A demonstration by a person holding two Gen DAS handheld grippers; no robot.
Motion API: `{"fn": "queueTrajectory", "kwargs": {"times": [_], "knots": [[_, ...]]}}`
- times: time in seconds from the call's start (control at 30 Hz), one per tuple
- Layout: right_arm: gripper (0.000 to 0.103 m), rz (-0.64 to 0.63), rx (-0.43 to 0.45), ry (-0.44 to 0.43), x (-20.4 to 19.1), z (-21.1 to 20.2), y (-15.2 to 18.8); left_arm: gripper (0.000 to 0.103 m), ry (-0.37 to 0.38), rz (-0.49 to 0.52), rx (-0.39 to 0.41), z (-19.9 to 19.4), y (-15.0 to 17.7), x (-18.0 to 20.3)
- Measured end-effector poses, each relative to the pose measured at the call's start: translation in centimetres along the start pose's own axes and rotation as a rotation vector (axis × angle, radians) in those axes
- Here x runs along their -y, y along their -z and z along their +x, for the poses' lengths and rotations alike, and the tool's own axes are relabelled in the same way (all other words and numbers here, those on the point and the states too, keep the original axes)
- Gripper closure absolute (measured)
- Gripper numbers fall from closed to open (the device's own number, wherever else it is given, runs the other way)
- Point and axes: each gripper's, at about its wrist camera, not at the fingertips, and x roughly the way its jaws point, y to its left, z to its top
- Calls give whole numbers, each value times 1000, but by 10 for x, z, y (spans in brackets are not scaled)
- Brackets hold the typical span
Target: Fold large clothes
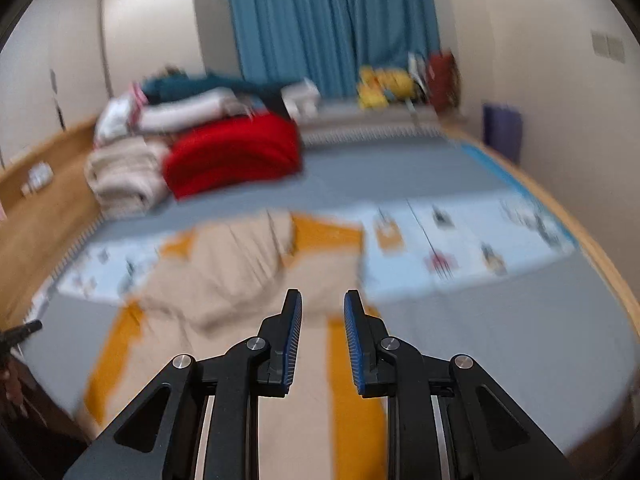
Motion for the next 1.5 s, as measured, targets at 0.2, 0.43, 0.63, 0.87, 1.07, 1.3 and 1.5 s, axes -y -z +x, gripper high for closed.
{"fn": "queueTrajectory", "kwargs": {"times": [0.2, 0.43, 0.63, 0.87, 1.07, 1.3, 1.5], "knots": [[80, 89, -343, -30, 52, 61, 83, 97, 44, 46, -236, 48, 18, -15], [78, 54, -642, -26, 71, 110, 140, 97, 87, 16, -411, 80, 47, -24], [63, 36, -721, -29, 70, 124, 159, 80, 84, -1, -492, 95, 55, -26], [59, 33, -786, -18, 71, 132, 170, 69, 66, -28, -557, 110, 64, -34], [58, 15, -827, -29, 72, 137, 177, 67, 60, -26, -594, 118, 69, -35], [58, -29, -841, -25, 64, 137, 181, 65, 46, -9, -615, 127, 72, -33], [60, -71, -850, -31, 54, 139, 184, 65, 33, 34, -619, 130, 73, -24]]}}
